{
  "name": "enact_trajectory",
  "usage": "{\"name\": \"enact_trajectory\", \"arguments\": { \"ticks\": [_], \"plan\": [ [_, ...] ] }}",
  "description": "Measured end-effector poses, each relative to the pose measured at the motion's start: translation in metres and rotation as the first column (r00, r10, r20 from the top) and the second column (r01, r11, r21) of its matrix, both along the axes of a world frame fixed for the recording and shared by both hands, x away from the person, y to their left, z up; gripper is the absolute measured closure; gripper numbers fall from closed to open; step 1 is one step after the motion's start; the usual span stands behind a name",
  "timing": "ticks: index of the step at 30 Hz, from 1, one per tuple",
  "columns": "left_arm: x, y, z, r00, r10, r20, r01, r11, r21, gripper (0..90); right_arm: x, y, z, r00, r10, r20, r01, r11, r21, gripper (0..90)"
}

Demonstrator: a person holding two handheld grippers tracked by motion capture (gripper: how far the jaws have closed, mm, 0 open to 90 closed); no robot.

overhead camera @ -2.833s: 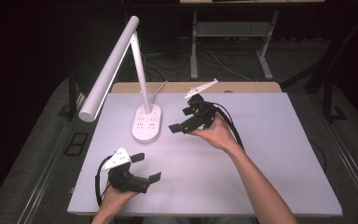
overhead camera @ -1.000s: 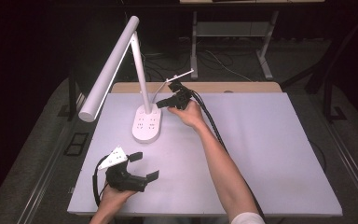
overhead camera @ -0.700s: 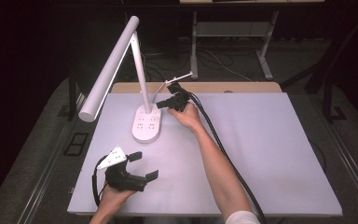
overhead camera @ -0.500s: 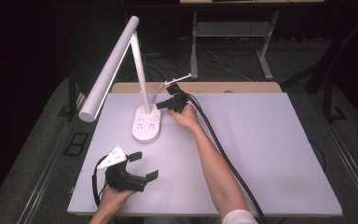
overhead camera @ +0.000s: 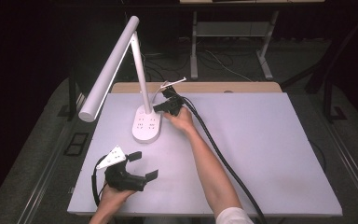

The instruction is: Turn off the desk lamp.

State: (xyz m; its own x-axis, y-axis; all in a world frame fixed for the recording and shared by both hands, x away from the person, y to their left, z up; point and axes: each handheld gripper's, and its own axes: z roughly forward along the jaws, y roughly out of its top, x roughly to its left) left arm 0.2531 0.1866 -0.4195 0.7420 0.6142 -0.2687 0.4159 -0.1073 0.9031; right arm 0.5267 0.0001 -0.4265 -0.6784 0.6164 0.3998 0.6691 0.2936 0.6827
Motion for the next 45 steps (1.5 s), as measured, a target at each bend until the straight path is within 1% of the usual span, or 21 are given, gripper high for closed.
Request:
{"name": "enact_trajectory", "arguments": {
  "ticks": [4, 5, 9, 10, 12, 14, 15, 17, 18, 24, 28, 31, 32, 33, 35, 37, 40, 43, 45],
  "plan": [
    [0.0006, -0.0002, -0.0004, 1.0, -0.003, -0.002, 0.003, 1.0, 0.002, 0.0, 0.0029, -0.0008, -0.0046, 0.9999, 0.002, -0.014, -0.001, 1.0, 0.008, 90.0],
    [0.0008, -0.0002, -0.0004, 1.0, -0.003, -0.002, 0.003, 1.0, 0.003, 0.0, 0.0033, -0.0006, -0.0056, 0.9998, -0.005, -0.019, 0.005, 1.0, 0.02, 90.0],
    [0.0008, 0.0005, -0.0001, 1.0, 0.003, -0.001, -0.003, 1.0, -0.001, 0.0, 0.0027, 0.0001, -0.0055, 0.9996, -0.014, -0.025, 0.014, 1.0, 0.013, 90.0],
    [0.0007, 0.0011, 0.0, 1.0, 0.005, 0.0, -0.005, 1.0, 0.003, 0.0, 0.0025, 0.0, -0.006, 0.9995, -0.014, -0.027, 0.014, 1.0, 0.012, 90.0],
    [0.0007, 0.0014, 0.0, 1.0, 0.007, -0.001, -0.007, 1.0, 0.002, 0.0, 0.0011, 0.0012, -0.0062, 0.9997, -0.017, -0.015, 0.017, 1.0, -0.002, 90.0],
    [0.0009, 0.0013, 0.0, 1.0, 0.007, 0.0, -0.007, 1.0, 0.003, 0.0, -0.0016, 0.0043, -0.0034, 0.9998, -0.018, 0.008, 0.019, 0.999, -0.037, 90.0],
    [0.001, 0.0011, 0.0, 1.0, 0.007, -0.001, -0.007, 1.0, 0.003, 0.0, -0.0023, 0.005, -0.0024, 0.9998, -0.02, 0.008, 0.02, 0.999, -0.044, 90.0],
    [0.001, 0.0005, -0.0003, 1.0, 0.004, 0.0, -0.004, 1.0, 0.001, 0.0, -0.0034, 0.0064, -0.0015, 0.9995, -0.024, 0.021, 0.025, 0.998, -0.057, 90.0],
    [0.0009, 0.0002, -0.0004, 1.0, 0.003, 0.0, -0.003, 1.0, 0.001, 0.0, -0.0034, 0.0063, -0.0015, 0.9995, -0.023, 0.024, 0.024, 0.998, -0.056, 90.0],
    [0.0013, 0.0008, -0.0006, 1.0, 0.003, -0.002, -0.003, 1.0, 0.002, 0.0, -0.0011, 0.0038, -0.0027, 0.9995, -0.032, 0.005, 0.032, 0.999, -0.02, 90.0],
    [0.0012, 0.0009, -0.0005, 1.0, 0.003, -0.002, -0.003, 1.0, 0.001, 0.0, -0.0007, 0.0031, -0.003, 0.9996, -0.029, 0.001, 0.029, 0.999, -0.02, 90.0],
    [0.0009, 0.0002, -0.0003, 1.0, 0.004, -0.001, -0.004, 1.0, 0.003, 0.0, -0.0003, 0.0025, -0.0038, 0.9991, -0.042, -0.011, 0.042, 0.999, -0.009, 90.0],
    [0.0008, 0.0002, -0.0002, 1.0, 0.003, 0.0, -0.003, 1.0, 0.006, 0.0, 0.0001, 0.002, -0.0042, 0.9983, -0.054, -0.023, 0.054, 0.999, -0.001, 90.0],
    [0.0008, 0.0001, -0.0002, 1.0, 0.003, 0.0, -0.003, 1.0, 0.007, 0.0, 0.0002, 0.0021, -0.0048, 0.9977, -0.063, -0.025, 0.063, 0.998, 0.003, 90.0],
    [0.0008, -0.0002, -0.0002, 1.0, 0.003, -0.001, -0.003, 1.0, 0.007, 0.0, -0.0007, 0.0033, -0.0045, 0.997, -0.075, -0.022, 0.074, 0.997, -0.006, 90.0],
    [0.0006, -0.0003, -0.0001, 1.0, 0.003, -0.001, -0.003, 1.0, 0.004, 0.0, -0.0016, 0.0047, -0.004, 0.9974, -0.071, -0.006, 0.071, 0.997, -0.024, 90.0],
    [0.001, 0.0001, -0.0003, 1.0, 0.004, -0.001, -0.004, 1.0, 0.005, 0.0, -0.0018, 0.0036, -0.0045, 0.9969, -0.077, -0.02, 0.076, 0.997, -0.019, 90.0],
    [0.0008, 0.0, -0.0001, 1.0, 0.004, 0.0, -0.004, 1.0, 0.004, 0.0, -0.0022, 0.0044, -0.004, 0.9973, -0.073, -0.009, 0.073, 0.997, -0.029, 90.0],
    [0.0008, 0.0, -0.0002, 1.0, 0.003, 0.0, -0.003, 1.0, 0.004, 0.0, -0.0017, 0.0038, -0.0039, 0.9977, -0.068, -0.004, 0.068, 0.997, -0.026, 90.0]
  ]
}}
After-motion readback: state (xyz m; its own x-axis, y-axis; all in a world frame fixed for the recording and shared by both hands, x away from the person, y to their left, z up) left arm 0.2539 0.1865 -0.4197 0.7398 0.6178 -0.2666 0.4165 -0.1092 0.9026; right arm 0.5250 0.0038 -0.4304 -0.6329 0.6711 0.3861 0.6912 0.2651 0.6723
